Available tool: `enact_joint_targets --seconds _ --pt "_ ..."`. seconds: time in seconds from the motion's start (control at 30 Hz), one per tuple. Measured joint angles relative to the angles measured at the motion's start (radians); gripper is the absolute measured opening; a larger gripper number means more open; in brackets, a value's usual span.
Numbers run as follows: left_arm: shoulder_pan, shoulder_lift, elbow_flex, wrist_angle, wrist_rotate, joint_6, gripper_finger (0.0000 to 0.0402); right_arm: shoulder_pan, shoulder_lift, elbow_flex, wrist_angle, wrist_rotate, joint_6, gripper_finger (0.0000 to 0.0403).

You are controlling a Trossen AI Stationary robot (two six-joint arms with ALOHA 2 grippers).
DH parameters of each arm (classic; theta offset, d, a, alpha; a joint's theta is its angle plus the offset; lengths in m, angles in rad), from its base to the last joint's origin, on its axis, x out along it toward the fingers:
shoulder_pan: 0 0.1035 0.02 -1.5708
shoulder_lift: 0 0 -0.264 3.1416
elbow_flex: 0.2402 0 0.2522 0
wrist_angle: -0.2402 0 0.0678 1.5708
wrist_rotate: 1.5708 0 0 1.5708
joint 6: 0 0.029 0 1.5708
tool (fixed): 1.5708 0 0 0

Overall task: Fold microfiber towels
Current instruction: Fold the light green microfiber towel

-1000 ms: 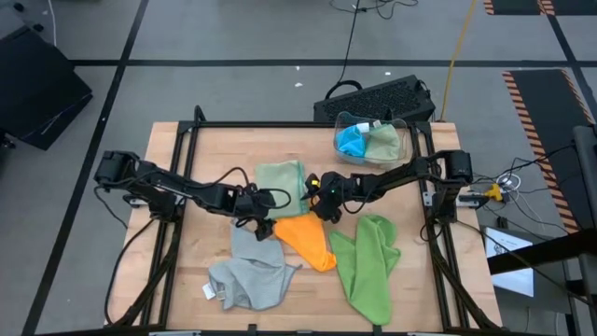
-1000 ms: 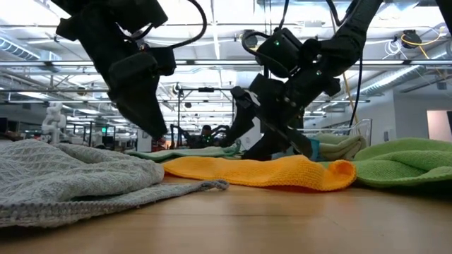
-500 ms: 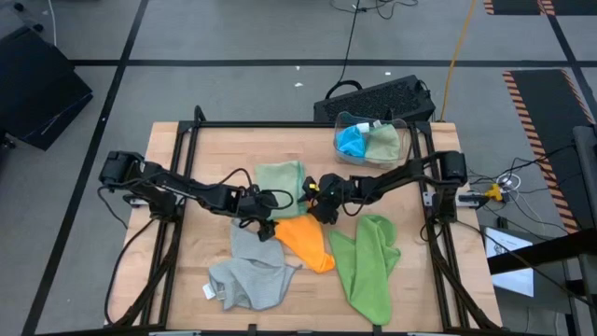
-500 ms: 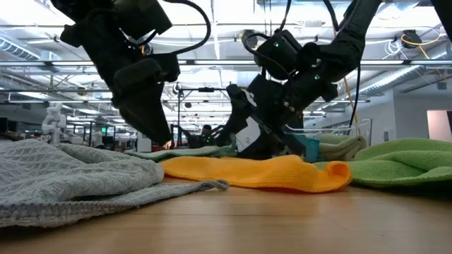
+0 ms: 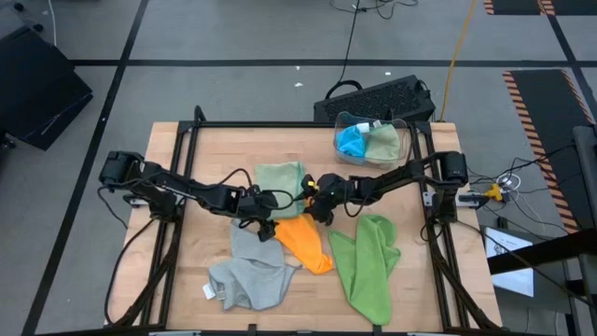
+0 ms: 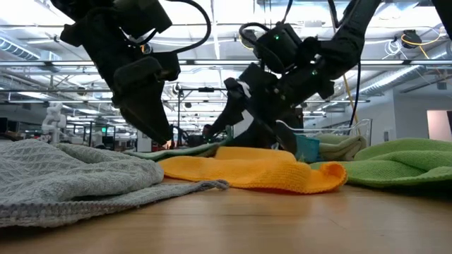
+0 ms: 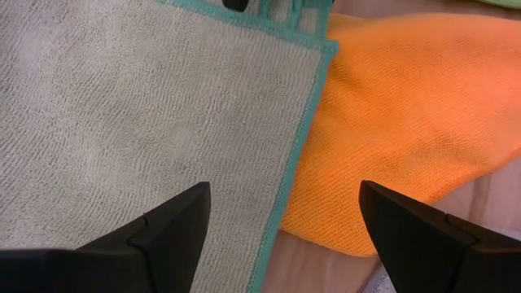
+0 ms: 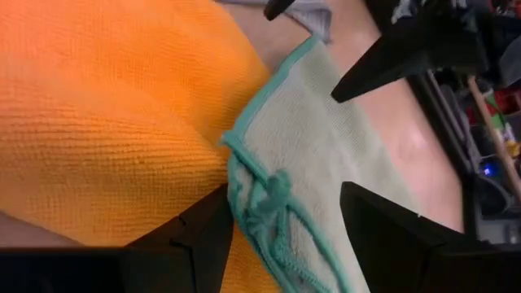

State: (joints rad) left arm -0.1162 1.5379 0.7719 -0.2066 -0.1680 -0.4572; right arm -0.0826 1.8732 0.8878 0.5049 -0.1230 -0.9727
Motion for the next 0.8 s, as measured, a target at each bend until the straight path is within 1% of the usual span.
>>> enact_joint_targets --seconds 0.13,0.33,0.43,0.67,0.8 --pt "0.000 0.000 0.000 0.001 -0.013 0.000 0.0312 0.007 0.000 0.024 -0.001 -0.002 0.039 0.0214" --pt "0.000 0.000 0.000 -0.001 -0.020 -0.015 0.0312 0.023 0.000 0.037 -0.006 -0.005 0.171 0.0210" --pt "0.000 0.000 0.000 -0.001 -0.024 -0.017 0.0312 0.032 0.000 0.037 -0.012 -0.003 0.204 0.0191" --pt "0.000 0.000 0.000 -0.002 -0.043 -0.019 0.0312 0.043 0.000 0.037 -0.043 0.023 0.200 0.0130" --pt "0.000 0.000 0.000 -0.002 -0.044 -0.019 0.0312 0.030 0.000 0.037 -0.060 0.023 0.199 0.0110"
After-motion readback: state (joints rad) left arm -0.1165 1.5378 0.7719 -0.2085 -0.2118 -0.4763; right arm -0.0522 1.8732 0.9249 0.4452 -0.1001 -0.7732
